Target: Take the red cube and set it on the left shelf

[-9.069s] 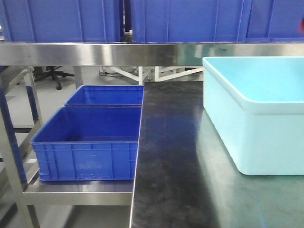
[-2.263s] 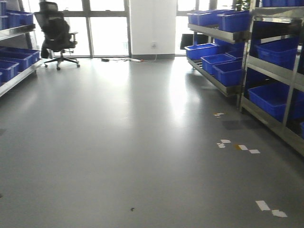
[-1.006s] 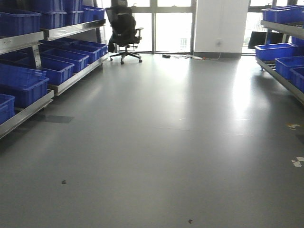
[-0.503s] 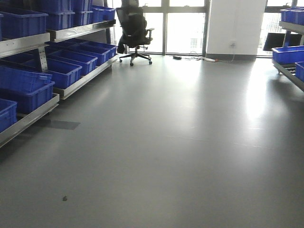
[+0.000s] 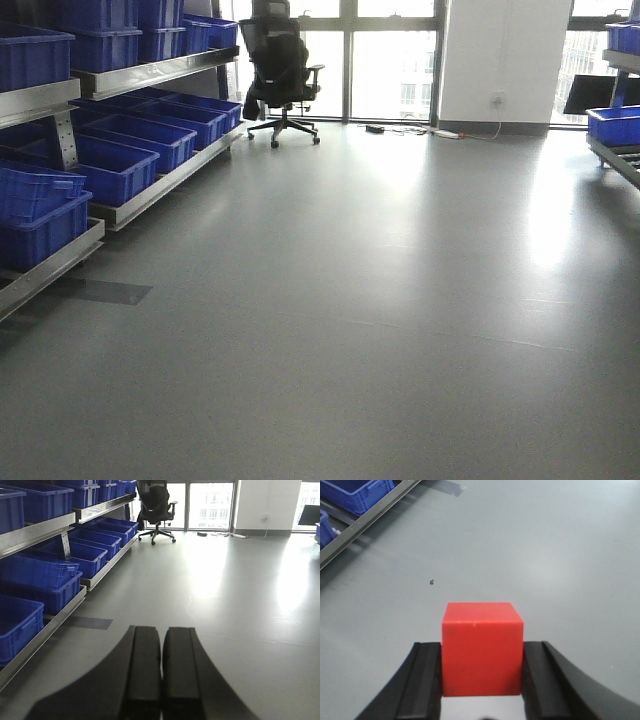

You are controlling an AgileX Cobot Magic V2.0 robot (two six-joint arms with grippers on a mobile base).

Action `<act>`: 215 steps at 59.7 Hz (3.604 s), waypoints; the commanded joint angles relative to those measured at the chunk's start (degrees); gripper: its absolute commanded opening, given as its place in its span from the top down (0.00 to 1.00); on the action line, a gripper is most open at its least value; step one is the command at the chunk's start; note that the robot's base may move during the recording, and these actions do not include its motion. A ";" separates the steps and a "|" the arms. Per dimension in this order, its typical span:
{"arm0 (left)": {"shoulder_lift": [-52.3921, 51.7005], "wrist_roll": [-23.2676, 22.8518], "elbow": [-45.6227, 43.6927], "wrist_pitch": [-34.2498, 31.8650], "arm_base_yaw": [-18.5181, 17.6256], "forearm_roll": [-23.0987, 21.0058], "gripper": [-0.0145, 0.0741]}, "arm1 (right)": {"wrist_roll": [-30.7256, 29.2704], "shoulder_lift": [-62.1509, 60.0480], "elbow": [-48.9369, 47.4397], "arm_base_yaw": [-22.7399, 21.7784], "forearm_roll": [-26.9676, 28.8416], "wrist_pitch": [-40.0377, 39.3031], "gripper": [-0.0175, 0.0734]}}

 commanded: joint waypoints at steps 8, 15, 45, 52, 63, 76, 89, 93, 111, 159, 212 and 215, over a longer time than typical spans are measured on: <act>-0.92 -0.05 1.32 -5.03 -0.37 -0.17 0.72 | -0.45 0.05 -1.42 -0.01 0.86 -4.04 0.75; -0.92 -0.05 1.32 -5.03 -0.37 -0.17 0.72 | -0.45 0.05 -1.42 -0.01 0.86 -4.04 0.75; -0.92 -0.05 1.32 -5.03 -0.37 -0.17 0.72 | -0.45 0.05 -1.42 -0.01 0.86 -4.04 0.75; -0.92 -0.05 1.32 -5.03 -0.37 -0.17 0.72 | -0.45 0.05 -1.42 -0.01 0.86 -4.10 0.75; -0.92 -0.05 1.32 -5.03 -0.37 -0.17 0.72 | -0.45 0.05 -1.42 -0.01 0.86 -4.10 0.75; -0.92 -0.05 1.32 -5.03 -0.37 -0.17 0.72 | -0.45 0.05 -1.42 -0.01 0.86 -4.10 0.75; -0.92 -0.05 1.32 -5.03 -0.37 -0.17 0.72 | -0.45 0.05 -1.42 -0.01 0.86 -4.10 0.75; -0.92 -0.05 1.32 -5.03 -0.37 -0.17 0.72 | -0.45 0.05 -1.42 -0.01 0.86 -4.10 0.75; -0.92 -0.05 1.32 -5.03 -0.37 -0.17 0.72 | -0.45 0.05 -1.42 -0.01 0.86 -4.10 0.75; -0.92 -0.05 1.32 -5.03 -0.37 -0.17 0.72 | -0.45 0.05 -1.42 -0.01 0.86 -4.10 0.75; -0.92 -0.05 1.32 -5.03 -0.37 -0.17 0.72 | -0.45 0.05 -1.42 -0.01 0.86 -4.10 0.75; -0.92 -0.05 1.32 -5.03 -0.37 -0.17 0.72 | -0.45 0.05 -1.42 -0.01 0.86 -4.10 0.75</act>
